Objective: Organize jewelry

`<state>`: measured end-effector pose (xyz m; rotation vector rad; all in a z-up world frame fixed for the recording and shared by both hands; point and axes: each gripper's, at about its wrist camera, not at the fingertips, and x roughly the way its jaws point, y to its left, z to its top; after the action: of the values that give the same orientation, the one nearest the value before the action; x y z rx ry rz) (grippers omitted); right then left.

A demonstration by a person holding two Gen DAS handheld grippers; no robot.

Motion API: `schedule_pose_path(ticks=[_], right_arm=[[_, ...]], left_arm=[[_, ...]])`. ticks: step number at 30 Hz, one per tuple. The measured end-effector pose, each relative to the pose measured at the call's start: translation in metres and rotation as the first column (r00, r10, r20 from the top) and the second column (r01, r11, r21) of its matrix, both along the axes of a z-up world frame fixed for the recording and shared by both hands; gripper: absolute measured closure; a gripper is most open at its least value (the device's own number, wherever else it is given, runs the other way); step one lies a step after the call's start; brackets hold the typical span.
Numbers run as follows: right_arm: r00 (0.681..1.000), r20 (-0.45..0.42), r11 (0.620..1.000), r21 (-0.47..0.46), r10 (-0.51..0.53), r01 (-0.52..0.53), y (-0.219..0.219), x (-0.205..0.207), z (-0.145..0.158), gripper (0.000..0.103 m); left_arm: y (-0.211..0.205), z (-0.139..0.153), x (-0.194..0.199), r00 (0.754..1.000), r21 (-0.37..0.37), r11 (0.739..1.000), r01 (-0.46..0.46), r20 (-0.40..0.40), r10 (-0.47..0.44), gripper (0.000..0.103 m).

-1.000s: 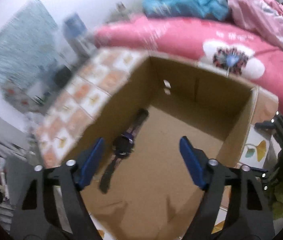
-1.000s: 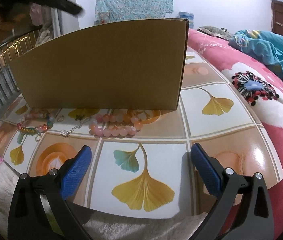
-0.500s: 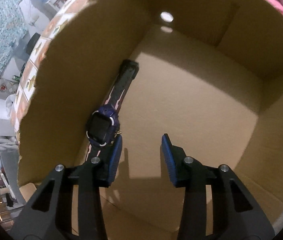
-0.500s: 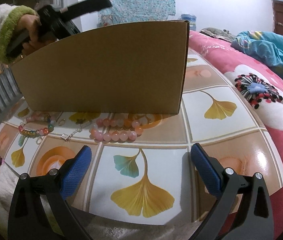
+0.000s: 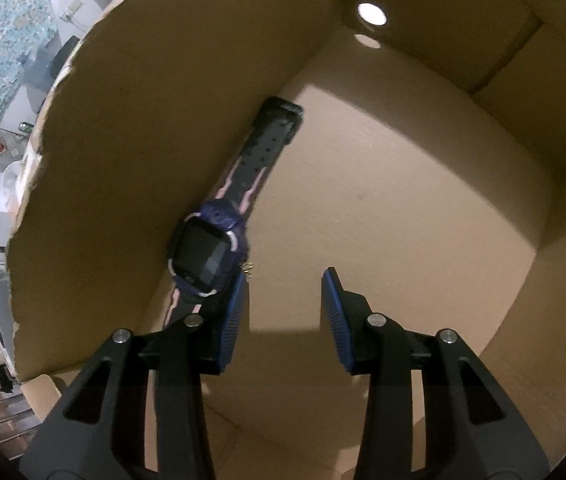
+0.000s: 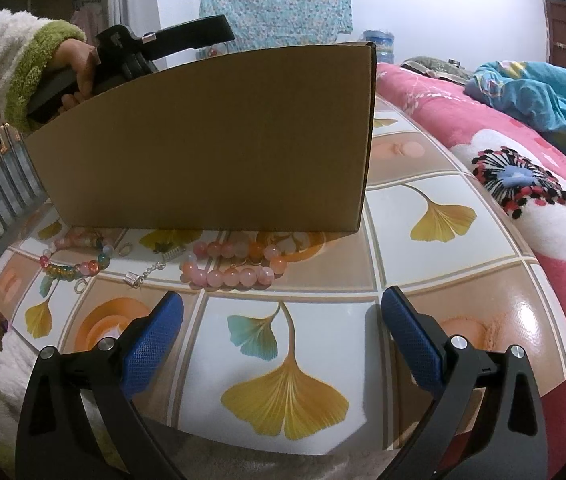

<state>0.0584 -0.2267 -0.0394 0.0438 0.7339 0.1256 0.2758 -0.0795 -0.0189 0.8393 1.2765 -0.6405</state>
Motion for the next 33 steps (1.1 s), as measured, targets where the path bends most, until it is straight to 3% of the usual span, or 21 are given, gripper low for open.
schedule_pose_path(ticks=[11, 20, 24, 25, 27, 29, 33], right_arm=[[1.0, 0.004, 1.0, 0.013, 0.002, -0.002, -0.001, 0.001, -0.001, 0.006], [1.0, 0.008, 1.0, 0.02, 0.004, -0.004, 0.0, -0.001, 0.0, 0.006], [1.0, 0.004, 0.999, 0.033, 0.004, -0.004, -0.003, -0.001, 0.0, 0.006], [1.0, 0.005, 0.999, 0.038, 0.004, -0.004, -0.003, -0.001, 0.0, 0.006], [1.0, 0.006, 0.999, 0.042, 0.004, -0.004, -0.004, -0.002, 0.0, 0.007], [1.0, 0.004, 0.999, 0.044, 0.004, -0.004, -0.003, -0.002, 0.001, 0.007], [1.0, -0.015, 0.999, 0.047, 0.008, -0.008, -0.004, 0.001, 0.004, 0.007]], left_arm=[[-0.003, 0.0, -0.008, 0.999, 0.029, 1.0, 0.011, 0.031, -0.012, 0.064], [0.012, 0.014, 0.011, 0.996, -0.016, 0.997, -0.077, -0.046, 0.076, 0.064], [0.028, 0.063, 0.02, 0.991, -0.115, 0.984, -0.137, -0.018, 0.136, 0.064], [0.035, 0.077, 0.014, 0.989, -0.146, 0.979, -0.144, -0.002, 0.145, 0.059], [0.049, 0.11, -0.01, 0.985, -0.223, 0.963, -0.152, 0.052, 0.167, 0.049], [0.074, 0.137, -0.045, 0.976, -0.317, 0.936, -0.155, 0.099, 0.195, 0.044], [0.089, 0.169, -0.126, 0.952, -0.416, 0.896, -0.155, 0.18, 0.249, 0.034]])
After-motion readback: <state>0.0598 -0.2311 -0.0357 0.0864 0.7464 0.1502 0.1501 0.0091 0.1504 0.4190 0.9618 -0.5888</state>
